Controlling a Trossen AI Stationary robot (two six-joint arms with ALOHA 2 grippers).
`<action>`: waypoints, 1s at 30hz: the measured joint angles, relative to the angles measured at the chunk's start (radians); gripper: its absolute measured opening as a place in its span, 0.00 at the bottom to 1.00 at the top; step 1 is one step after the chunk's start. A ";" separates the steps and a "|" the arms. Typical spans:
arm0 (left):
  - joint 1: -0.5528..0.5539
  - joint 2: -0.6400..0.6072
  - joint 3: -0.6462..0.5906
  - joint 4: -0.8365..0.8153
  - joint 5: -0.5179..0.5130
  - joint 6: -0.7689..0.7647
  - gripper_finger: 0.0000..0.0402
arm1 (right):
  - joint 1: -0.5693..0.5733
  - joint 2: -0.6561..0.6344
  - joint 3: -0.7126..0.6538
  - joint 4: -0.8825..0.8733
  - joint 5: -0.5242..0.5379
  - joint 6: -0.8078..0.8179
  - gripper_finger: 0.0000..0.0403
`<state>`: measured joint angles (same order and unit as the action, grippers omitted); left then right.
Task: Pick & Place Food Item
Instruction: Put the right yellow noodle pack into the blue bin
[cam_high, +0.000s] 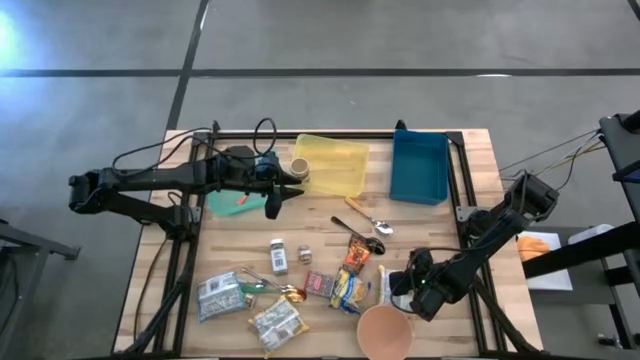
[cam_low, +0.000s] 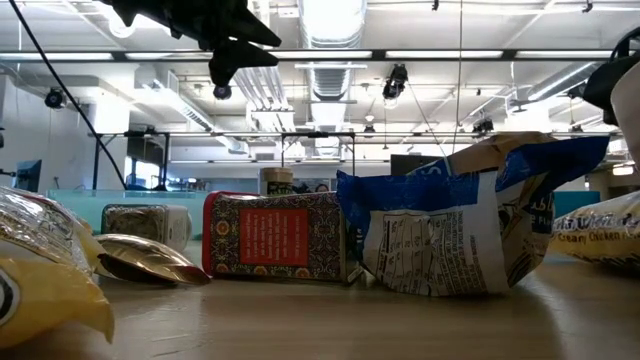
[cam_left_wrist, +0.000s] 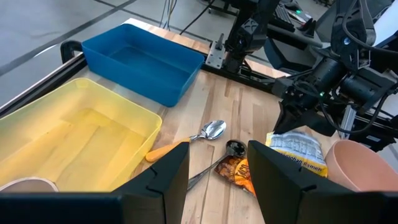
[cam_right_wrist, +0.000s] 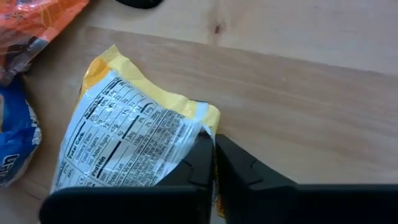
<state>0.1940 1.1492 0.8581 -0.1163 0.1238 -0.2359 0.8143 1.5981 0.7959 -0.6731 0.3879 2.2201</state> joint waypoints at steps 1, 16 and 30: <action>0.000 0.000 0.000 0.000 0.000 0.000 0.42 | 0.000 -0.002 0.001 0.000 0.004 -0.005 0.02; 0.000 0.001 0.000 -0.018 0.000 0.001 0.42 | -0.001 -0.055 0.180 -0.390 0.141 -0.052 0.02; 0.000 0.001 0.000 -0.023 0.000 0.001 0.42 | -0.046 -0.087 0.422 -0.859 0.314 -0.086 0.02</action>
<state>0.1936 1.1500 0.8581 -0.1397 0.1238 -0.2348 0.7687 1.5116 1.2176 -1.5321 0.7018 2.1340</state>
